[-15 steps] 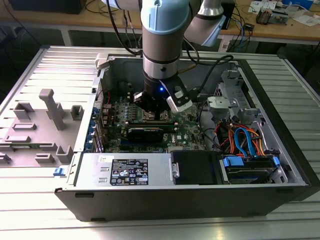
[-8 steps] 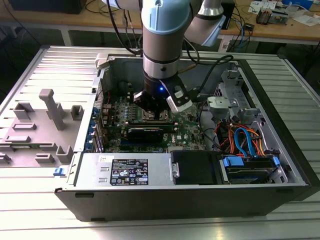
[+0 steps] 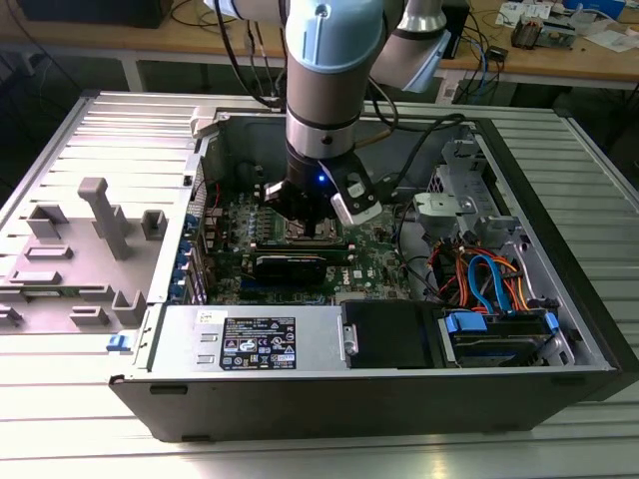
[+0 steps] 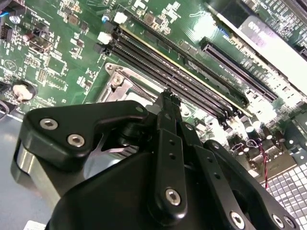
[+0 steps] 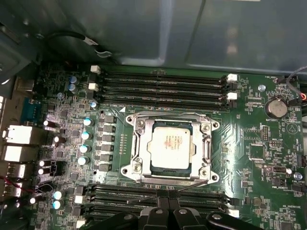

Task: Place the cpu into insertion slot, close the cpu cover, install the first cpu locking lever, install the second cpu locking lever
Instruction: 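Install the second cpu locking lever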

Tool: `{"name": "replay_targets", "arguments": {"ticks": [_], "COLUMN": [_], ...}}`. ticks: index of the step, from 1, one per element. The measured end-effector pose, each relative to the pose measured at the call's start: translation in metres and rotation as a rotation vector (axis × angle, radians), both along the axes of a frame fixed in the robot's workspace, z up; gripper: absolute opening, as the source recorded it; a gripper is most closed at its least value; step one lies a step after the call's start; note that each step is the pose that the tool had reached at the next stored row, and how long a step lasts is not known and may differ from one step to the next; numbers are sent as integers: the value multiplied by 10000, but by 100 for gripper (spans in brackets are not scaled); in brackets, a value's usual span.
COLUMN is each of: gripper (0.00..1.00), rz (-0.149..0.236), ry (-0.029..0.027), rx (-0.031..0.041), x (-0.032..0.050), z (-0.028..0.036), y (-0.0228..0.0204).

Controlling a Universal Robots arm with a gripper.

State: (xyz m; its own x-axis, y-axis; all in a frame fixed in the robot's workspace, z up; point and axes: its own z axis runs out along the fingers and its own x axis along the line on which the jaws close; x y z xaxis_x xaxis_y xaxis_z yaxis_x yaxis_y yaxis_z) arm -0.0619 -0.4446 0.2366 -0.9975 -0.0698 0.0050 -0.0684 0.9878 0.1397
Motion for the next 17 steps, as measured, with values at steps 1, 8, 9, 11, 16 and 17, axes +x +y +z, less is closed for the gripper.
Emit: {"name": "replay_targets", "arguments": {"ticks": [1, 8, 9, 11, 16, 17], "gripper": [11, 11, 11, 11, 11, 11], "rz": [3, 88, 131, 351, 588, 598], "ry": [3, 4, 4, 5, 3, 3], "rx": [6, 42, 57, 91, 203, 218], "x": [-10, -148, -162, -180, -280, -295], "z": [-15, -146, -155, -181, -242, -256], "y": [0, -1, -2, -6, -6, -7]}}
